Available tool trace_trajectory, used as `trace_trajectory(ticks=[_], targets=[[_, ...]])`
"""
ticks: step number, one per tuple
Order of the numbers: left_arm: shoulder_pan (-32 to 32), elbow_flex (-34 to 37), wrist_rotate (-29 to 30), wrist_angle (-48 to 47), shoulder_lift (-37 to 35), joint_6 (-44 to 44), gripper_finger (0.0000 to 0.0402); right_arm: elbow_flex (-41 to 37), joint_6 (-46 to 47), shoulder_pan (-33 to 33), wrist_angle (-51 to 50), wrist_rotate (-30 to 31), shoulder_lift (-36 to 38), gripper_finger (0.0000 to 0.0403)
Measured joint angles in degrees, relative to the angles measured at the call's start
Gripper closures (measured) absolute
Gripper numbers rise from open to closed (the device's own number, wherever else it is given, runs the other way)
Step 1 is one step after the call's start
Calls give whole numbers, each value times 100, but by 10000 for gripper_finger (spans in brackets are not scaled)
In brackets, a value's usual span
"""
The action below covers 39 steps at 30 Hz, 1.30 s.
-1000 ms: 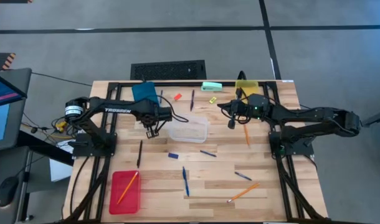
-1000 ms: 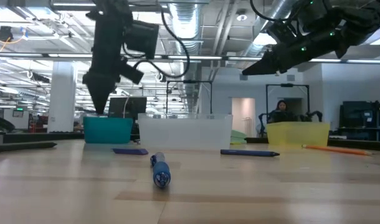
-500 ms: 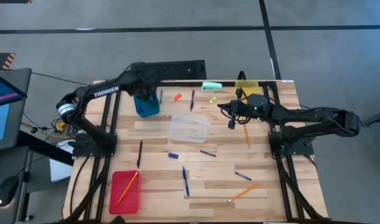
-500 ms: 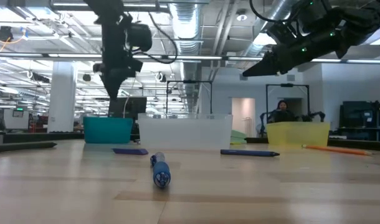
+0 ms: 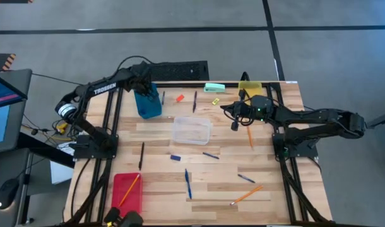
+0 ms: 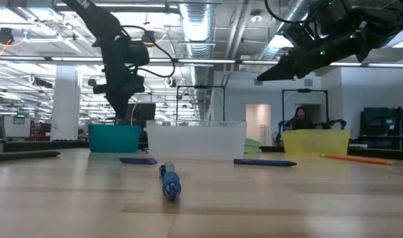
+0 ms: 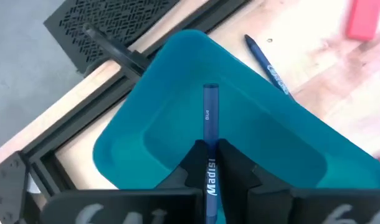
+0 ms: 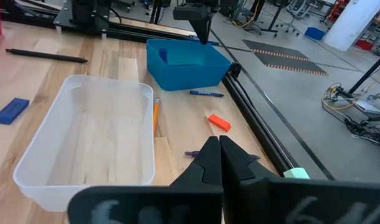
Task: Sort crayons/erasers/pens/pencils in bins
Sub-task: Put the bottom left blue crayon into the transparent bin
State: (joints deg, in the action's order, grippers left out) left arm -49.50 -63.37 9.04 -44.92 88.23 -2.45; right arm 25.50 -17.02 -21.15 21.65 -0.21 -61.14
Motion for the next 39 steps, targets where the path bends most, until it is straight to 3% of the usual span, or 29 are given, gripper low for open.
trace_trajectory(ticks=[22, 29, 39], targets=[[58, 20, -233, 74, -1, 140, 397, 0, 44, -151, 22, 11, 0, 400], [308, 603, -141, 690, -8, 131, 397, 0, 48, -151, -24, 11, -2, 400], [1107, 750, 222, 970, -1062, 224, 397, 0, 44, -151, -24, 9, -2, 400]])
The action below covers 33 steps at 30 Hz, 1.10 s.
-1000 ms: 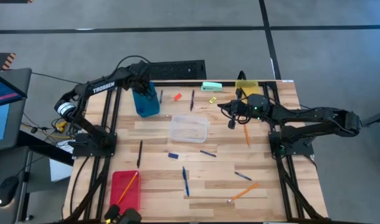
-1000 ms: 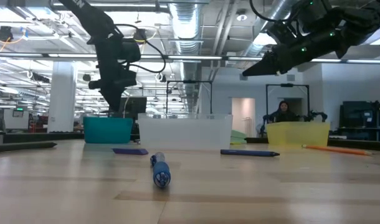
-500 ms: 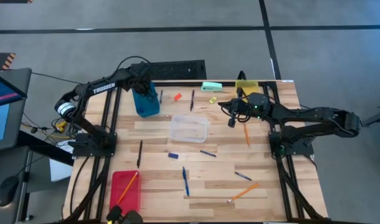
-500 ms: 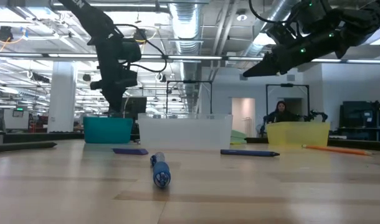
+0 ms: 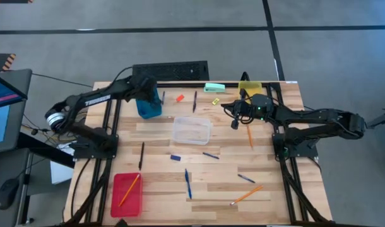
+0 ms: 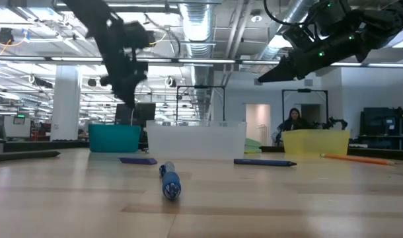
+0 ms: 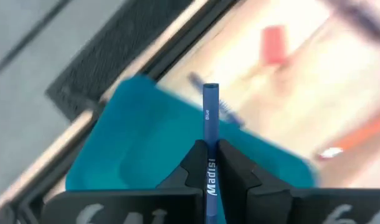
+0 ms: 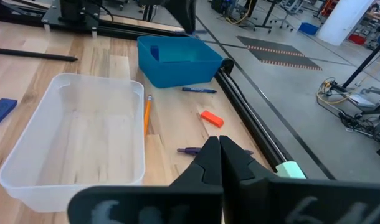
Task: Sort crayons/erasers/pens/pencils in bins
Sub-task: Put the bottom left blue crayon into the transparent bin
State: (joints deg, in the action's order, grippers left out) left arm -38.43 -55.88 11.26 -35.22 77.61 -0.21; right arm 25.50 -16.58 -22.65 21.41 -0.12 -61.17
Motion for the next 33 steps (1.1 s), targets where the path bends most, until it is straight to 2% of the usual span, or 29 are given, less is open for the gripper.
trace_trajectory(ticks=[6, 11, 15, 22, 27, 30, 33], targets=[[1043, -2, -343, 70, -685, 361, 397, 0, 0, 0, 6, 0, 0, 400], [1776, 5, -605, 357, -726, 559, 397, 0, 2, 0, 9, 0, 1, 400], [2219, 353, -632, 942, -724, 723, 397, 0, 4, 0, 6, 0, 2, 400], [2506, 1053, -696, 1957, -722, 678, 397, 0, 10, 2, 4, -1, 1, 400], [2602, 1232, -702, 2213, -722, 670, 397, 0, 17, 2, 8, 0, 2, 400], [2586, 1287, -726, 2837, -708, 805, 397, 0, 15, 2, 31, -2, 2, 400], [2443, 1183, -1110, 3301, -420, 873, 397, 0, 13, 2, 67, -2, 2, 400]])
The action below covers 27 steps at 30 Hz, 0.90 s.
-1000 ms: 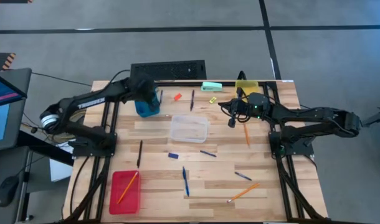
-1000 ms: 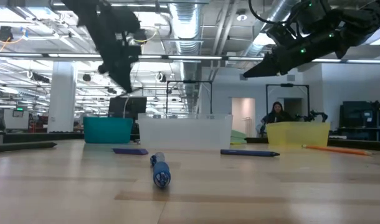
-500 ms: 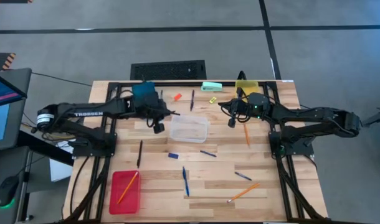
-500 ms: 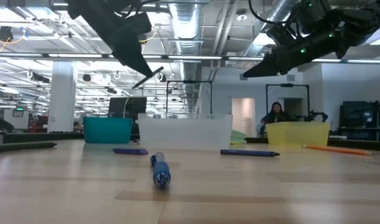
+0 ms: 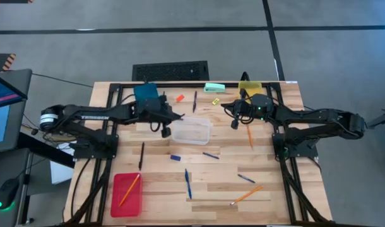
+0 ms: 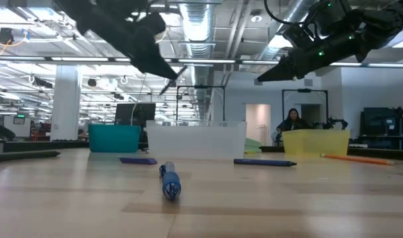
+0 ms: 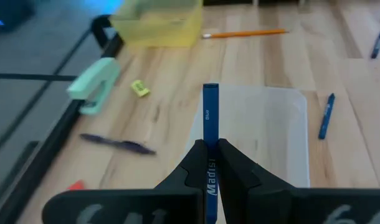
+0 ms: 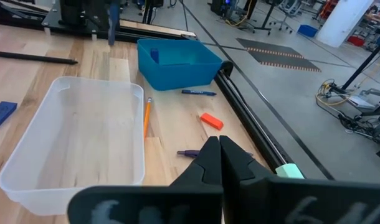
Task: Sort crayons/erasers/pens/pencils in bins
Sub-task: Put the bottom left blue crayon into the transparent bin
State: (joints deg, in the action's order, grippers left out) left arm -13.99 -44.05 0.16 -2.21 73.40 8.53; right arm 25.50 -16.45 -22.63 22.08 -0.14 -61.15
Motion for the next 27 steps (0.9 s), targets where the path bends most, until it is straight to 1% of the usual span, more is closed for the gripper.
trace_trajectory(ticks=[2, 5, 12, 16, 20, 24, 27], targets=[[-56, -164, -253, 49, 323, 56, 397, 0, 0, 0, 48, 0, -1, 400], [-45, -407, -415, 48, 826, 296, 397, 0, -6, 0, 83, 0, 0, 400], [101, -920, -474, -219, 1829, 736, 397, 0, -11, 0, 64, 0, 0, 400], [113, -1127, -423, -394, 2090, 735, 397, 0, -11, 2, 41, -2, -2, 400], [79, -1177, -395, -479, 2310, 690, 397, 0, -17, -2, 29, -2, -2, 400], [69, -1174, -394, -262, 2643, 722, 397, 0, -39, -2, 24, -2, -2, 400], [69, -1174, -397, -77, 2724, 733, 397, 0, -42, 0, 22, -2, -2, 400]])
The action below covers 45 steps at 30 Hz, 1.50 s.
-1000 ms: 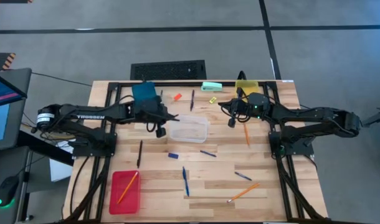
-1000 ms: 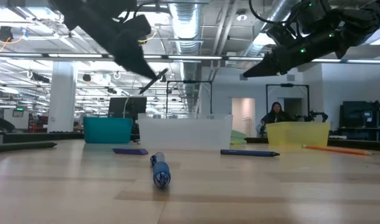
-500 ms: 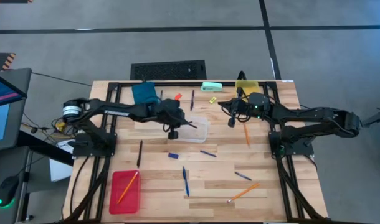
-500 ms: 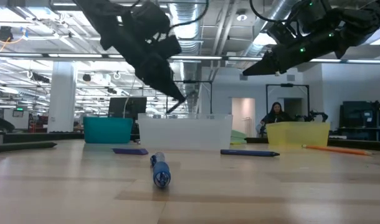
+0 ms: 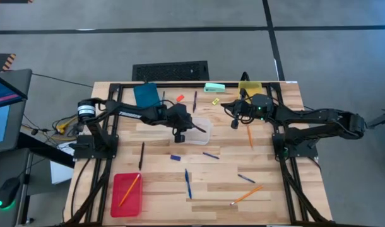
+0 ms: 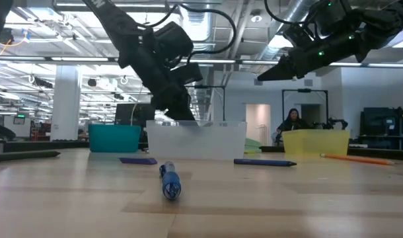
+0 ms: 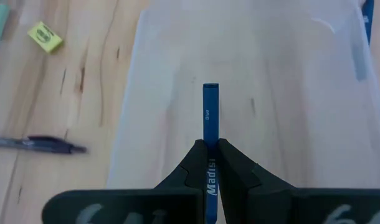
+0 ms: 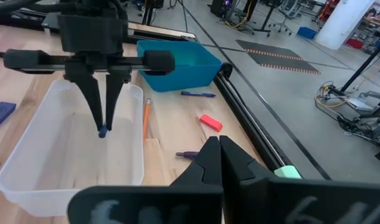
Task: Sort crayons/erasers/pens/pencils in bins
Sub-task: Put the bottom left blue crayon into the transparent bin, then put the yellow eraser into the blue bin
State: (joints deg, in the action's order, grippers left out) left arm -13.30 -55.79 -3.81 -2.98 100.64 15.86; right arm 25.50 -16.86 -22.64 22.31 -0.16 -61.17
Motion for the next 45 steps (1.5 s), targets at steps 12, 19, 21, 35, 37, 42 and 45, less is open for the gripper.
trace_trajectory(ticks=[12, 19, 21, 35, 37, 42, 45], targets=[[2, 0, 111, -146, 0, -26, 397, 0, -13, -2, 0, 0, 0, 400], [2, 0, 116, -155, 0, -44, 397, 0, -13, -2, 0, 0, 0, 400], [2, 0, 116, -162, 0, -44, 397, 0, -13, -2, 0, 0, 0, 400], [2, 0, 120, -210, 0, -130, 372, 0, -13, -2, 0, 0, 0, 400], [2, 0, 120, -210, 0, -131, 363, 0, -13, -2, 2, 0, 0, 400], [2, 2, 151, -175, 0, -146, 356, 0, -13, -2, 2, 0, 0, 400], [8, 2, 310, -100, 0, -291, 355, 0, -13, -2, 2, 2, 0, 400]])
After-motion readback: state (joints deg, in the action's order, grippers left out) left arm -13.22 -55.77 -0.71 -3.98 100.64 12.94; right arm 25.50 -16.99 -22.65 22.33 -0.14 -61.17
